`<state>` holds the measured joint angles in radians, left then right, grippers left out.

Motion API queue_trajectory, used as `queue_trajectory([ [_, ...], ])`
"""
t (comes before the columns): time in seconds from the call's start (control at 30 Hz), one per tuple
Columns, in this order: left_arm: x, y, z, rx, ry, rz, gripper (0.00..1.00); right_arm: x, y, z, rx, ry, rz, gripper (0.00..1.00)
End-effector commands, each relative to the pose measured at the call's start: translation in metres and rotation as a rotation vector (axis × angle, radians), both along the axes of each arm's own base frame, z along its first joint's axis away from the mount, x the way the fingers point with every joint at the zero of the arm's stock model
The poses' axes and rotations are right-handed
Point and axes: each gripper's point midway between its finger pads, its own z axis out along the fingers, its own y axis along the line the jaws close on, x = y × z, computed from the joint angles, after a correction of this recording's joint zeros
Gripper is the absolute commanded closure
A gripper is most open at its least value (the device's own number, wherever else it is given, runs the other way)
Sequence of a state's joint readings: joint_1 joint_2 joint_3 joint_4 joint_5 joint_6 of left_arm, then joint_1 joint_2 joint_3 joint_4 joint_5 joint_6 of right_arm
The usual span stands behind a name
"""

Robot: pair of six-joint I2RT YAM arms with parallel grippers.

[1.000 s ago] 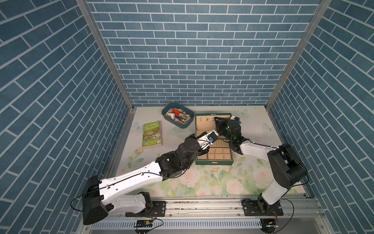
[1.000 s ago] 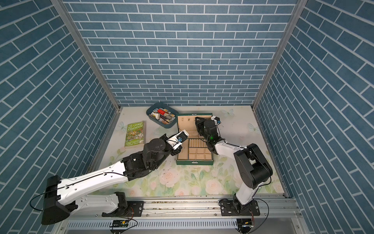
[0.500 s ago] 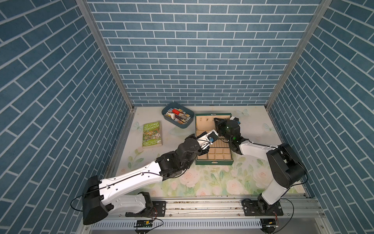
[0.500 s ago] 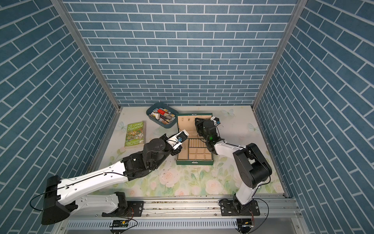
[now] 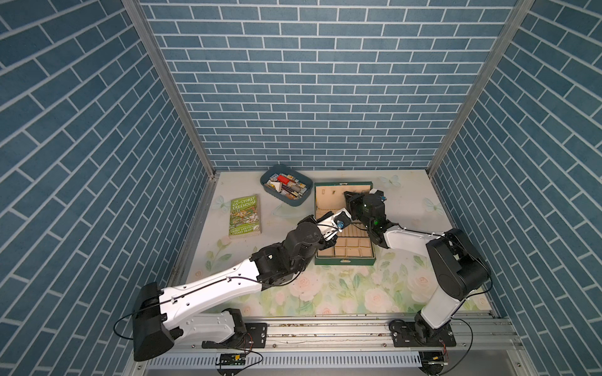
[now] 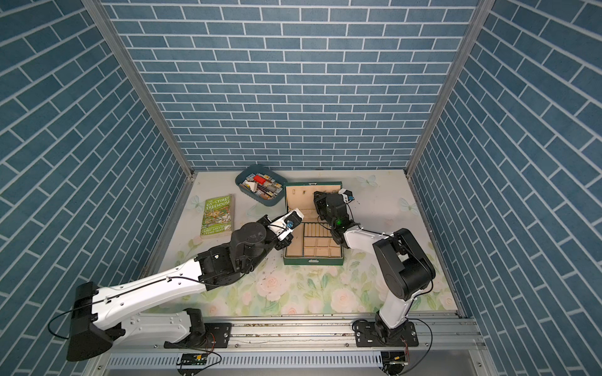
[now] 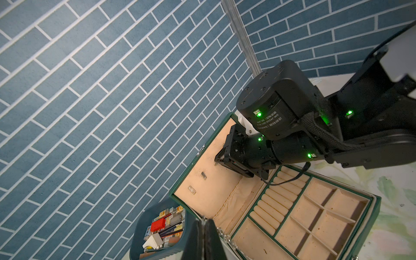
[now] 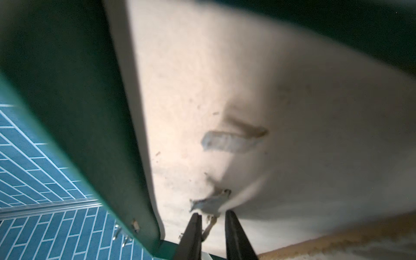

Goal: Put jewelry chain into jewelry box
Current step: Open the fastener on the jewelry box.

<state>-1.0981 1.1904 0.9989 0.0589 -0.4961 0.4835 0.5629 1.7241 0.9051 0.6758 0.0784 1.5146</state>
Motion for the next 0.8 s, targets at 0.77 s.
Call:
queue_trajectory([
  [0.77, -0.002, -0.001, -0.002, -0.008, -0.002, -0.011, 1.0, -0.012, -0.004, -0.029, -0.039, 0.039, -0.012, 0.85],
])
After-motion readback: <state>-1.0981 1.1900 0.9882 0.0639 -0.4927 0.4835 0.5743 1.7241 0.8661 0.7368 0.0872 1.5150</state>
